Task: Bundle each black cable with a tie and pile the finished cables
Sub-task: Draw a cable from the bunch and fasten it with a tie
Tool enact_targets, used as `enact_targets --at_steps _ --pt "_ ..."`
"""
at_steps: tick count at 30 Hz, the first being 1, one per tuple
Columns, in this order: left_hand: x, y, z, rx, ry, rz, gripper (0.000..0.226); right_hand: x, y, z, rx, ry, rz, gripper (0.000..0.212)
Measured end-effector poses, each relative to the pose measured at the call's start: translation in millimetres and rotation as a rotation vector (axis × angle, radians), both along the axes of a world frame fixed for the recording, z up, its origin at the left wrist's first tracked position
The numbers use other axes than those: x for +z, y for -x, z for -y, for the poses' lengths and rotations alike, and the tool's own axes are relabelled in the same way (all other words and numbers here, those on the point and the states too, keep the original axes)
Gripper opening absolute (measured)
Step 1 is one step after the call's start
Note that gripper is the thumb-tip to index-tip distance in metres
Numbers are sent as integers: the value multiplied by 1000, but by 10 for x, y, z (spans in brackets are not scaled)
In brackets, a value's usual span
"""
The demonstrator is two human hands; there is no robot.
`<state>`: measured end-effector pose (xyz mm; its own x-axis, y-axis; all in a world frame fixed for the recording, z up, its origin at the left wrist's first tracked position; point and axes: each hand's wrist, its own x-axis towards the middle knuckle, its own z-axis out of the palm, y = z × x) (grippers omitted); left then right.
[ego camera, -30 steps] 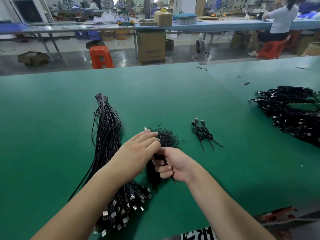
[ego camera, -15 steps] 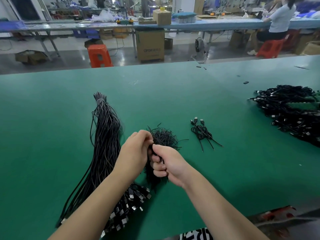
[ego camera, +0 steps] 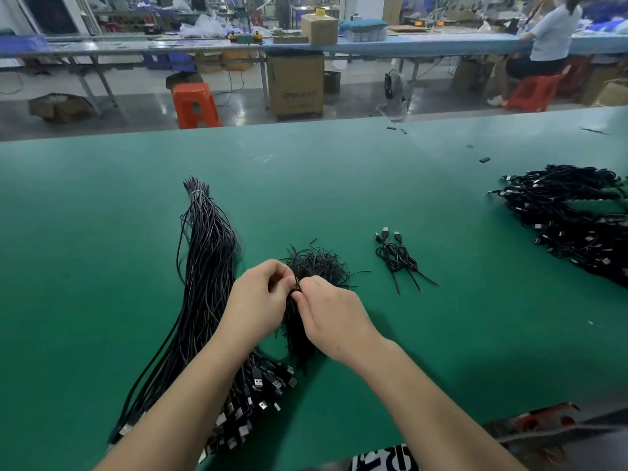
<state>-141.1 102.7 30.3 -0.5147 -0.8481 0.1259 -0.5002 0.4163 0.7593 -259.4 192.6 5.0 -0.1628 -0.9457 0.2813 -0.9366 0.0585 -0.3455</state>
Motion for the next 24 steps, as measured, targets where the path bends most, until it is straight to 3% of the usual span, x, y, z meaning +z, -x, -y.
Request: enact_targets --at_steps 5,14,21,24 --pt "-27 -23 66 -24 -136 7 18 -31 -22 -1 28 22 -142 28" --pt "-56 -97 121 -32 -295 -50 12 -62 -16 -24 55 41 -142 36" --pt "5 -113 117 26 -258 -42 44 -36 -9 20 50 95 -211 33" --pt "78 -153 127 -90 -189 107 40 -26 -7 32 30 116 -298 30"
